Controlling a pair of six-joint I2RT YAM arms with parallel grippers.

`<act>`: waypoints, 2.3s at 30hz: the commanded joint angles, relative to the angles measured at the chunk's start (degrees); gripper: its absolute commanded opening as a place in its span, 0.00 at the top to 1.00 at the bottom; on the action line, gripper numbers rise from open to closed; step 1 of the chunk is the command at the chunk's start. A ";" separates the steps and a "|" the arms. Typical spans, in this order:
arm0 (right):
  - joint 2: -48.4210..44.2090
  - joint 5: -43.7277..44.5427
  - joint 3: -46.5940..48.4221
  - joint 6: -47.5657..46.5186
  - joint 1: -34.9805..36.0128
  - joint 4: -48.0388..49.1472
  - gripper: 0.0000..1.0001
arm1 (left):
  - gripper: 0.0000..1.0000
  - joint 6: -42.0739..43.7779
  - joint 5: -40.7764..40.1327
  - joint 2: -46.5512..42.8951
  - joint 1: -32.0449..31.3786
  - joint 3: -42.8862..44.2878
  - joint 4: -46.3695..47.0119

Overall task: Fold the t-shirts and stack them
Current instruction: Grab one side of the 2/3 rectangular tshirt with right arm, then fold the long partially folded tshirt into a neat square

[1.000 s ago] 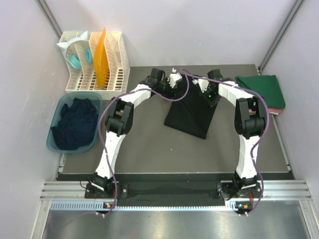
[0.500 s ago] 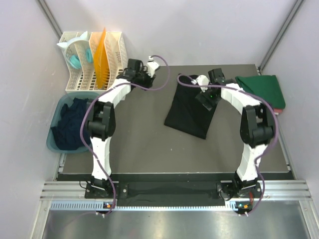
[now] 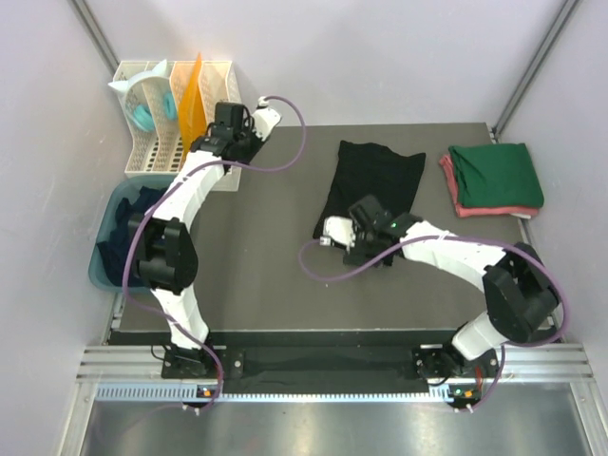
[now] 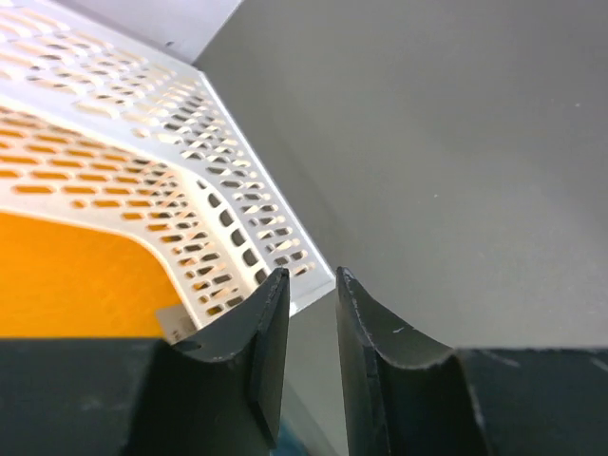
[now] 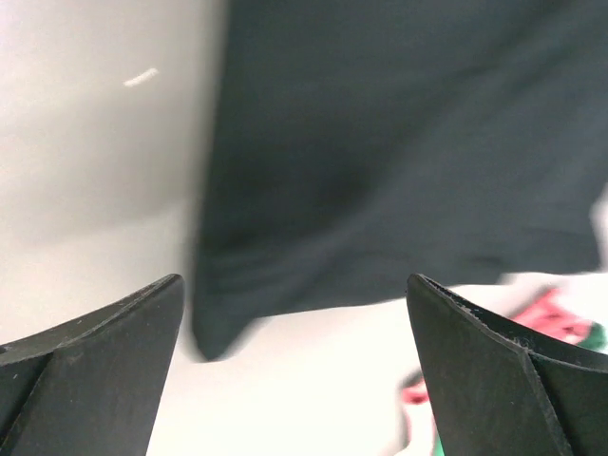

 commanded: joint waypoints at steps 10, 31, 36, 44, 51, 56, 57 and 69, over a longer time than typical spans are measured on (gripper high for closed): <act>10.21 7.49 -2.32 9.01 5.60 9.70 0.03 | 0.69 1.20 -0.83 -14.34 0.42 -12.87 4.65; 17.18 -0.21 4.00 12.36 6.74 2.44 0.78 | 0.66 6.64 1.72 -7.66 4.82 -3.73 4.21; 9.46 -9.03 8.66 11.47 7.10 -6.64 0.89 | 0.65 7.87 2.25 -6.87 5.70 -3.73 4.12; 3.64 -18.53 15.53 11.30 8.41 -16.58 1.00 | 0.65 7.44 2.16 -4.41 5.61 -0.92 1.23; -2.33 1.15 5.78 -0.18 6.14 -2.09 1.00 | 0.65 7.17 1.54 -4.75 5.26 -0.21 -0.62; 1.87 5.28 10.16 -4.60 -1.67 1.44 1.00 | 0.65 6.12 1.37 -5.11 5.17 -0.65 -0.53; 3.36 5.81 12.08 -4.96 -2.56 2.05 1.00 | 0.64 6.20 1.72 -5.11 5.17 -1.00 -0.53; 11.09 10.74 18.60 -11.20 -6.96 7.23 1.00 | 0.63 6.73 2.86 -3.62 5.17 -1.88 0.61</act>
